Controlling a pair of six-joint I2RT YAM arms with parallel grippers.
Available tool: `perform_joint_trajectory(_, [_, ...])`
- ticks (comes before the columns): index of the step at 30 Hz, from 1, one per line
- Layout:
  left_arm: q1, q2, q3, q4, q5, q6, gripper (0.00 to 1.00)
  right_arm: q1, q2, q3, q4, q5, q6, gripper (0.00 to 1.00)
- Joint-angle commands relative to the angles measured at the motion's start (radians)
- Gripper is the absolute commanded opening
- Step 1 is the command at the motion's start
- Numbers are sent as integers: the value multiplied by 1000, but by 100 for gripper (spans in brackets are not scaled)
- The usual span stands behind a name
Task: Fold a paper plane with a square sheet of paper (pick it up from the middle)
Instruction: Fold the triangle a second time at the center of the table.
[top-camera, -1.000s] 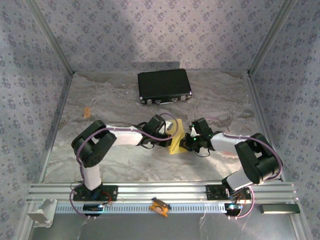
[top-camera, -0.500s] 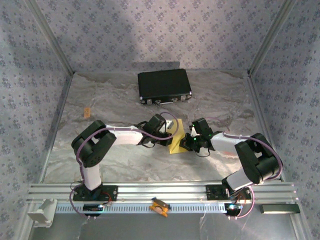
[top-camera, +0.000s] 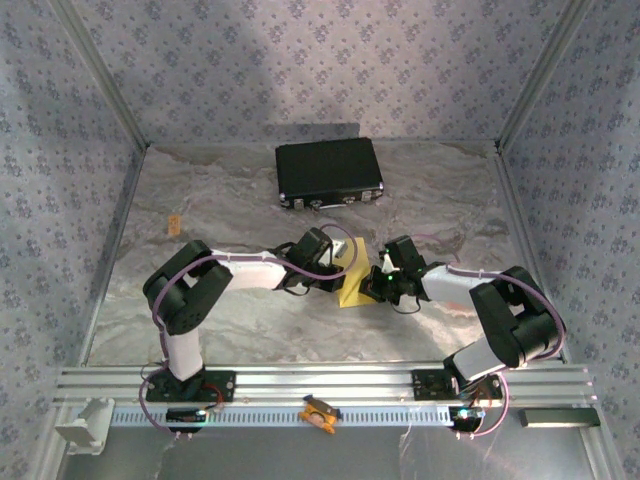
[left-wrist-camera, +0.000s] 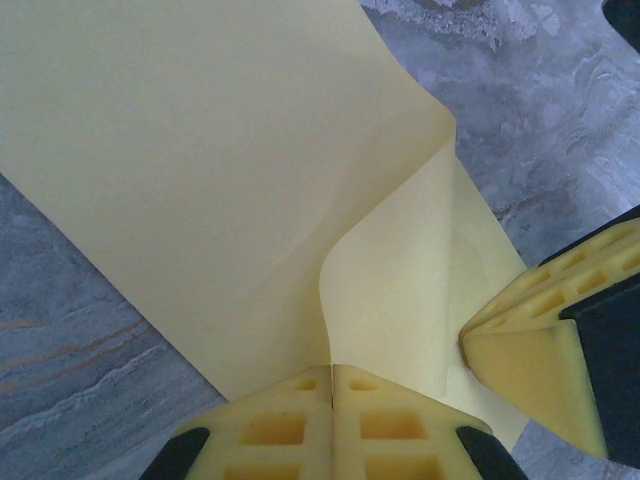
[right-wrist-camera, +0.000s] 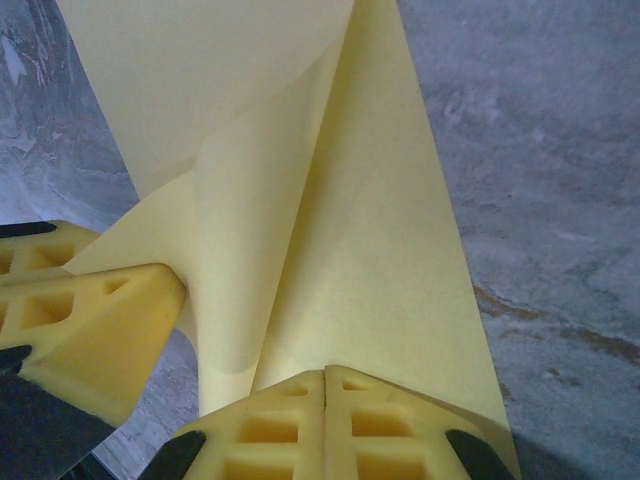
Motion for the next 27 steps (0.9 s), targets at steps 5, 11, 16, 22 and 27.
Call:
perform_joint_trajectory(5, [6,32,36,-16,-13,17,5,-8,7,-1,-63,29,-21,2])
perform_joint_trajectory(11, [5,28,28,-11,-18,12,5,-9,6,-2,-65,27,-21,2])
perform_joint_trajectory(16, [6,12,22,-4,-19,12,5,-10,5,-2,-65,29,-20,2])
perform_joint_trajectory(22, [5,-6,9,0,-20,20,5,-10,5,-2,-64,30,-21,2])
perform_joint_trajectory(27, [5,-17,-7,16,-26,10,5,-11,5,-3,-63,27,-21,2])
